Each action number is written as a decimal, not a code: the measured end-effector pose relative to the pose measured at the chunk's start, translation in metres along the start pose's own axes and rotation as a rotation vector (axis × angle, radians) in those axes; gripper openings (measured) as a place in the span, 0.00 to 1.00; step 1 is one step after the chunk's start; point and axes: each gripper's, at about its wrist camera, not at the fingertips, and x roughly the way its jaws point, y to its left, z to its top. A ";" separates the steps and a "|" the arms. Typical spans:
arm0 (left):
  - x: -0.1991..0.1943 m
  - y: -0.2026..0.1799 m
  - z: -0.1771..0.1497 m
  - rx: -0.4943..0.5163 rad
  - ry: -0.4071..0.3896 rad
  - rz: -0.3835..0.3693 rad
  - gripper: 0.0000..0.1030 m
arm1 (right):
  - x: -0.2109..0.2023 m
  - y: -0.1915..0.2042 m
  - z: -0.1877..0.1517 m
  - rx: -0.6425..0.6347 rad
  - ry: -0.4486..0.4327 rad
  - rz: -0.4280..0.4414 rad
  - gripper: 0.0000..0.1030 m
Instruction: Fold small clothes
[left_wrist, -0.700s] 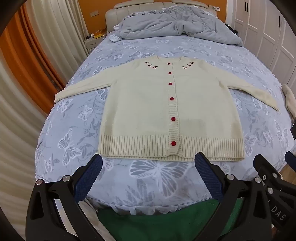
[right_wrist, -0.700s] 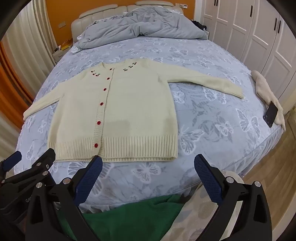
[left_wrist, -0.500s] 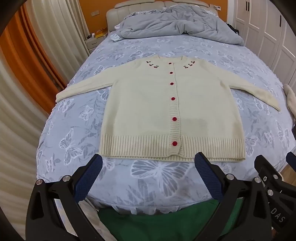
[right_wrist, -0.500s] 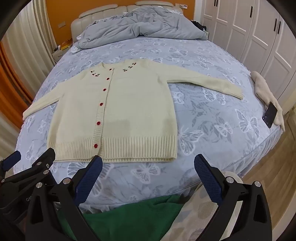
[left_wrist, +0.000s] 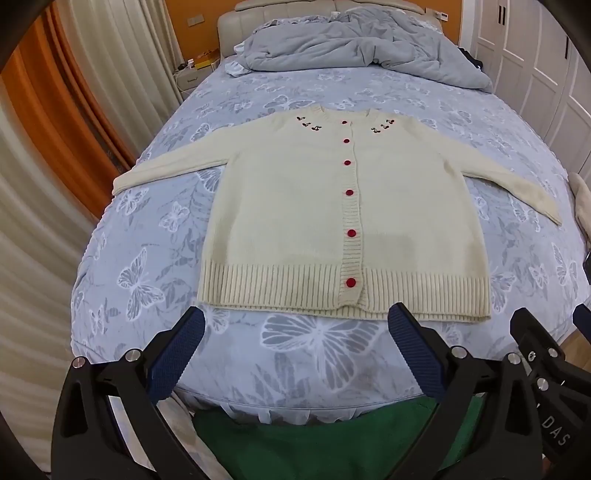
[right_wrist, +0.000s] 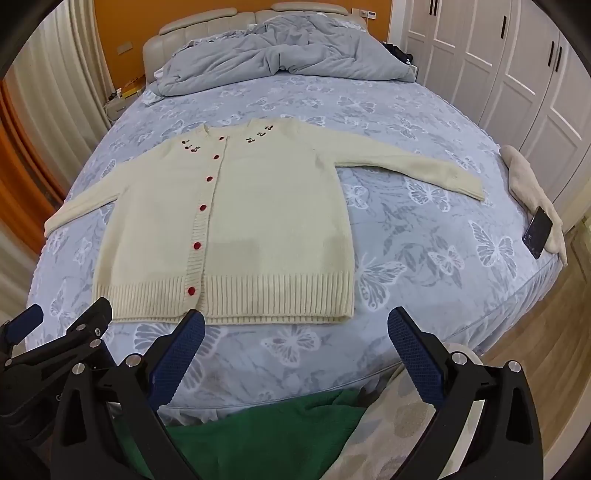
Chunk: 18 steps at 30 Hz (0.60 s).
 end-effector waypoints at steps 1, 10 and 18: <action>0.000 0.000 0.000 -0.001 0.000 0.001 0.94 | 0.000 0.000 0.000 -0.001 0.001 0.000 0.95; 0.002 0.002 -0.001 -0.009 -0.001 0.011 0.93 | 0.000 0.001 -0.001 -0.001 0.005 0.002 0.95; 0.001 0.004 -0.002 -0.014 -0.002 0.015 0.93 | 0.000 0.001 -0.001 -0.001 0.002 0.001 0.95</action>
